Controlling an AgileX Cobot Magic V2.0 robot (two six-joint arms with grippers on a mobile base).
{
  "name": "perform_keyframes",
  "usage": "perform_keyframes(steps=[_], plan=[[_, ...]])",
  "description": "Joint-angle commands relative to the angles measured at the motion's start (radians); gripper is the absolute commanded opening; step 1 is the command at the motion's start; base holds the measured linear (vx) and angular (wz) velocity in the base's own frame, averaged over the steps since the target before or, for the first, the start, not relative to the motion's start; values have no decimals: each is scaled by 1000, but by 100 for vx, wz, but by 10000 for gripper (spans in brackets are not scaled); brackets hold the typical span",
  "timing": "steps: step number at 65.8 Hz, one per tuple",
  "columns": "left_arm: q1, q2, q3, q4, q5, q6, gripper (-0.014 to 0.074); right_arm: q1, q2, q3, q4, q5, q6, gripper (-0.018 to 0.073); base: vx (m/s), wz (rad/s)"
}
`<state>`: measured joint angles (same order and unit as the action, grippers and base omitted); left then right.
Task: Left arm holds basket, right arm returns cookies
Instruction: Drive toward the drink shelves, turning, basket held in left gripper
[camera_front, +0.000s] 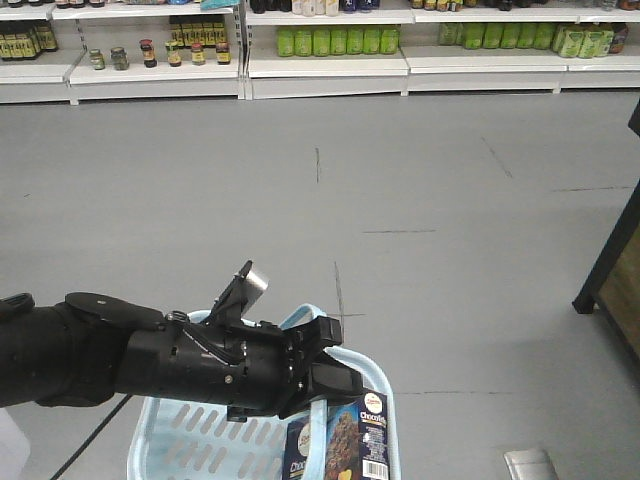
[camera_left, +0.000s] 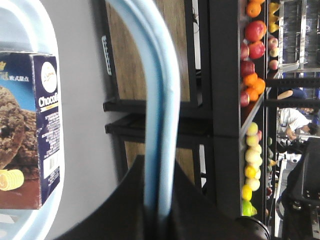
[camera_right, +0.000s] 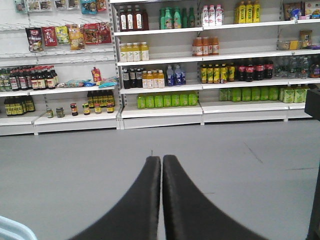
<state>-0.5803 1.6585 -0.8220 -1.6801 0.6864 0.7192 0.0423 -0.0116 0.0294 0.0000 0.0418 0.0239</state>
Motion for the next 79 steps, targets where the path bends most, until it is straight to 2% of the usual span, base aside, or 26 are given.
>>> perform_keyframes(steps=[1,79], plan=[[-1,-45,-28,-56,48,1,-6,1,-9,-1,0,-72,-2,-9,45,4],[-1,-45,-28,-56,48,1,-6,1,-9,-1,0,-72,-2,-9,44,1]])
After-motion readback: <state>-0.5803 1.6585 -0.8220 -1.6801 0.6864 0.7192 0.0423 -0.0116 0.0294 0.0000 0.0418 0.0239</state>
